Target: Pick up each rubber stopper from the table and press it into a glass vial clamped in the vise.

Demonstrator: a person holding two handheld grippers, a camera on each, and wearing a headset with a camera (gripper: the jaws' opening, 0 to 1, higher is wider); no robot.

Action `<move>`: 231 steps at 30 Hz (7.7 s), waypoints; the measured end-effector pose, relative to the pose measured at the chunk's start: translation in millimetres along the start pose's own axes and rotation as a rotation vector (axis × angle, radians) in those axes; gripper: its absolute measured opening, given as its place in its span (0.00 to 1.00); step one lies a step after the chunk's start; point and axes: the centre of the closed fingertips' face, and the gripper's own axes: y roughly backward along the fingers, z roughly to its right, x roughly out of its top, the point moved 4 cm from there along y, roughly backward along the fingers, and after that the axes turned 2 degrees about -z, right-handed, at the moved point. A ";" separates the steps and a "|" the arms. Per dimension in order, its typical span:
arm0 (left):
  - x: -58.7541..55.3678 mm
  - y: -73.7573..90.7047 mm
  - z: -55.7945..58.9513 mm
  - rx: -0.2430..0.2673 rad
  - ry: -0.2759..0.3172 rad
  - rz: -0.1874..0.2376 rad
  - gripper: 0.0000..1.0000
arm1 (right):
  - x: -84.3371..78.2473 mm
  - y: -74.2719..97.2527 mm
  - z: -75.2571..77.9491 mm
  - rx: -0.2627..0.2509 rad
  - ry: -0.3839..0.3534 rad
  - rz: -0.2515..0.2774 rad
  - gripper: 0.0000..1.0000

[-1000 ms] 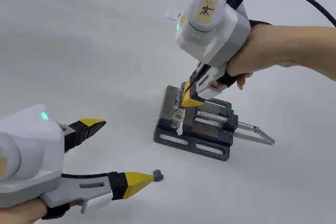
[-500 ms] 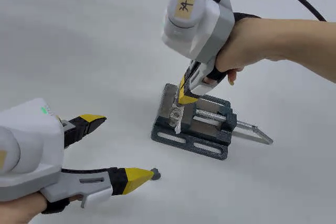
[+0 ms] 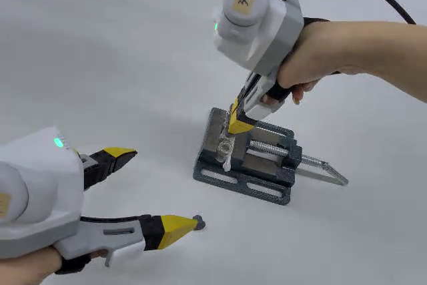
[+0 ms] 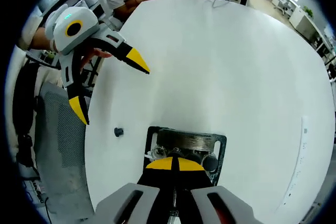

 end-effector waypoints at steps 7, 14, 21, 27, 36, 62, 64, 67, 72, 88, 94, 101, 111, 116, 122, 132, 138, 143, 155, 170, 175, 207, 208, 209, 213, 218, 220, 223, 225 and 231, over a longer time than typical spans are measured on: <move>4.8 0.3 2.4 0.000 -0.012 0.009 0.78 | 5.9 -2.7 -3.1 -0.056 0.104 -0.126 0.00; 9.2 4.6 7.3 -0.002 -0.028 0.020 0.78 | 1.1 -0.6 -0.5 -0.055 0.049 -0.088 0.00; 15.0 10.0 5.8 0.010 -0.046 0.027 0.78 | 5.6 -1.2 -3.9 -0.070 0.063 -0.128 0.00; 20.0 11.9 3.3 0.015 -0.061 0.044 0.78 | 6.1 -0.2 -5.0 -0.076 0.078 -0.150 0.00; 23.3 11.1 5.6 0.001 -0.076 0.050 0.78 | 0.6 2.2 -4.7 -0.103 0.088 -0.086 0.00; 23.1 10.4 5.0 -0.013 -0.100 0.029 0.78 | -7.7 6.0 -6.1 -0.121 -0.021 0.187 0.17; 22.9 10.3 5.6 -0.014 -0.100 0.028 0.78 | -9.6 8.2 -11.3 -0.123 -0.023 0.207 0.21; 22.6 10.9 5.6 -0.013 -0.102 0.027 0.78 | -11.1 10.6 -17.1 -0.121 -0.028 0.243 0.26; 23.3 12.0 5.7 -0.013 -0.108 0.027 0.79 | -13.1 11.1 -25.4 -0.130 -0.038 0.297 0.35; 19.2 18.3 5.0 -0.007 -0.117 0.020 0.79 | -15.2 4.4 -67.2 -0.115 -0.018 0.362 0.32; 14.9 23.8 6.0 -0.001 -0.115 0.015 0.79 | -9.5 -13.0 -85.0 -0.080 0.003 0.359 0.31; 10.0 28.5 4.7 0.008 -0.110 0.007 0.79 | -6.8 -37.4 -96.2 -0.036 0.025 0.335 0.27; 8.3 30.3 4.7 0.013 -0.109 0.001 0.78 | 2.4 -62.7 -99.1 0.009 0.032 0.357 0.21; 8.7 30.9 8.6 0.016 -0.104 -0.002 0.78 | 1.9 -68.1 -101.3 0.028 0.060 0.350 0.15; 7.5 30.6 11.5 0.013 -0.098 -0.009 0.78 | 3.1 -73.4 -100.4 0.047 0.057 0.351 0.10; 9.3 29.3 13.7 0.014 -0.096 -0.009 0.78 | 3.3 -76.3 -103.8 0.063 0.022 0.360 0.04; 7.9 27.9 14.0 0.012 -0.095 -0.008 0.78 | 2.3 -76.6 -104.5 0.066 -0.058 0.366 0.03; 7.1 26.3 13.4 0.007 -0.093 -0.004 0.78 | 2.7 -75.9 -105.4 0.065 -0.119 0.378 0.03; 12.5 24.5 16.0 -0.012 -0.126 0.009 0.76 | -10.5 -49.9 -104.0 0.133 -0.451 0.568 0.03; 34.3 20.7 40.2 -0.113 -0.175 0.056 0.66 | -18.1 18.7 -106.2 0.329 -0.797 0.936 0.03; 48.6 18.9 49.3 -0.155 -0.185 0.099 0.58 | -17.1 37.8 -111.4 0.454 -0.921 1.071 0.03; 74.5 21.5 82.4 -0.309 -0.282 0.203 0.06 | -10.2 49.4 -137.6 0.986 -1.298 1.233 0.03; 74.5 21.9 82.8 -0.312 -0.283 0.203 0.06 | -10.2 49.6 -137.9 0.989 -1.296 1.235 0.03; 74.6 22.8 82.6 -0.318 -0.279 0.206 0.06 | -10.2 49.4 -138.5 1.000 -1.298 1.233 0.03; 74.5 25.4 84.4 -0.341 -0.270 0.205 0.05 | -7.3 51.7 -145.4 1.042 -1.299 1.230 0.03; 67.6 30.1 68.7 -0.356 -0.262 0.206 0.05 | -8.1 51.4 -146.5 1.050 -1.275 1.239 0.04; 67.4 30.9 66.0 -0.355 -0.260 0.210 0.04 | -8.4 51.8 -145.9 1.041 -1.257 1.253 0.04; 67.4 29.1 64.2 -0.340 -0.266 0.207 0.04 | -8.4 51.0 -143.5 0.928 -1.180 1.294 0.05; 64.9 28.8 57.1 -0.337 -0.255 0.202 0.04 | -9.9 51.2 -142.3 0.848 -1.133 1.294 0.12; 62.1 23.0 67.1 -0.324 -0.259 0.170 0.04 | -13.9 52.7 -142.0 0.713 -1.046 1.245 0.30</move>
